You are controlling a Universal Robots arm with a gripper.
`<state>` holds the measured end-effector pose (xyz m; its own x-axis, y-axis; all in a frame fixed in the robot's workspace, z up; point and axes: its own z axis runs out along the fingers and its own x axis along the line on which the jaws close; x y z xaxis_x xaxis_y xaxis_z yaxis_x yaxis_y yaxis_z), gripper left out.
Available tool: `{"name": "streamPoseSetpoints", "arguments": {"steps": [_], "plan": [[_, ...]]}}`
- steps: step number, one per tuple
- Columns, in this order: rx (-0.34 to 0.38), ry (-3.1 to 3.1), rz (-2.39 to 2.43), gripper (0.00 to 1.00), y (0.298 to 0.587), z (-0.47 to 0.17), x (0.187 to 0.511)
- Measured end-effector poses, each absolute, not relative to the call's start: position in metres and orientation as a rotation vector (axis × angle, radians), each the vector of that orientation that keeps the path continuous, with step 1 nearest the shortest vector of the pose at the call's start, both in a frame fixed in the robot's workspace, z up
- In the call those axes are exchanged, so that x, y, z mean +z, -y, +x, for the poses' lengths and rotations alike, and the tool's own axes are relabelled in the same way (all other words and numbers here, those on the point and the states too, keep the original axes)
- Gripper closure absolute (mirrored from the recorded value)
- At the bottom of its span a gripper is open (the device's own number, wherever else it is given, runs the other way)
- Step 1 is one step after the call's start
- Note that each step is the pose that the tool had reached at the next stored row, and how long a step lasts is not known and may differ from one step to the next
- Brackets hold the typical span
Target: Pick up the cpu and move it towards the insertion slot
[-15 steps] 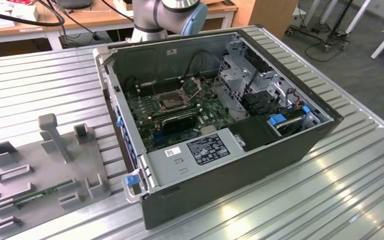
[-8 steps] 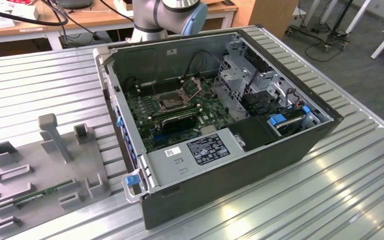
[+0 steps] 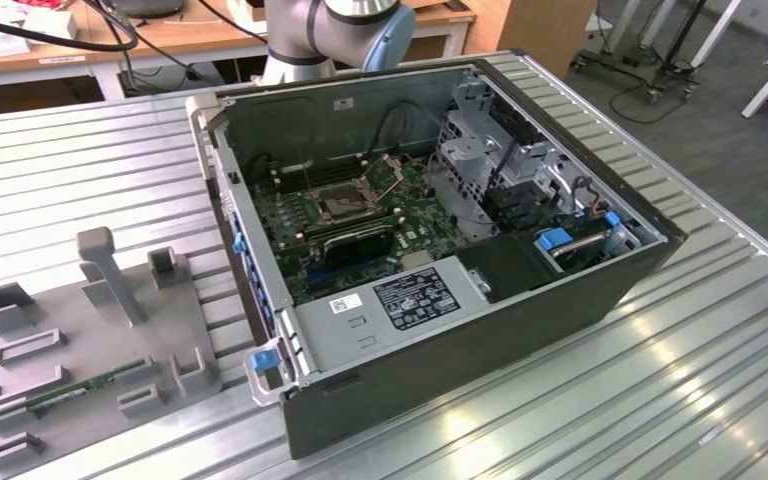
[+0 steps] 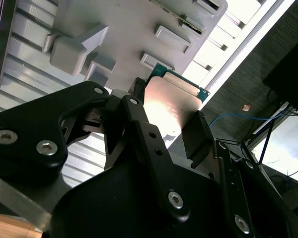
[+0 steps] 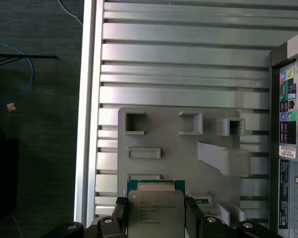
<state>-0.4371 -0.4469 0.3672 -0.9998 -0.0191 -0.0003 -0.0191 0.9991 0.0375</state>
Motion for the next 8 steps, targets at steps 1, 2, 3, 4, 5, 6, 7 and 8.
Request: {"name": "streamPoseSetpoints", "arguments": {"steps": [1, 2, 3, 4, 5, 6, 7, 8], "plan": [[-0.059, 3.141, 0.03, 0.45, 0.4469, -0.437, 0.3672], [-0.059, 3.141, 0.03, 0.45, 0.4469, -0.4369, 0.3672], [-0.059, 3.141, 0.03, 0.45, 0.4469, -0.4367, 0.3672], [-0.059, 3.141, 0.03, 0.45, 0.4469, -0.4365, 0.3672], [-0.059, 3.141, 0.03, 0.45, 0.4469, -0.4362, 0.3672], [-0.059, 3.141, 0.03, 0.45, 0.4469, -0.4359, 0.3673], [-0.059, 3.141, 0.03, 0.45, 0.4468, -0.4355, 0.3673], [-0.059, 3.141, 0.03, 0.45, 0.4469, -0.4351, 0.3672]]}}
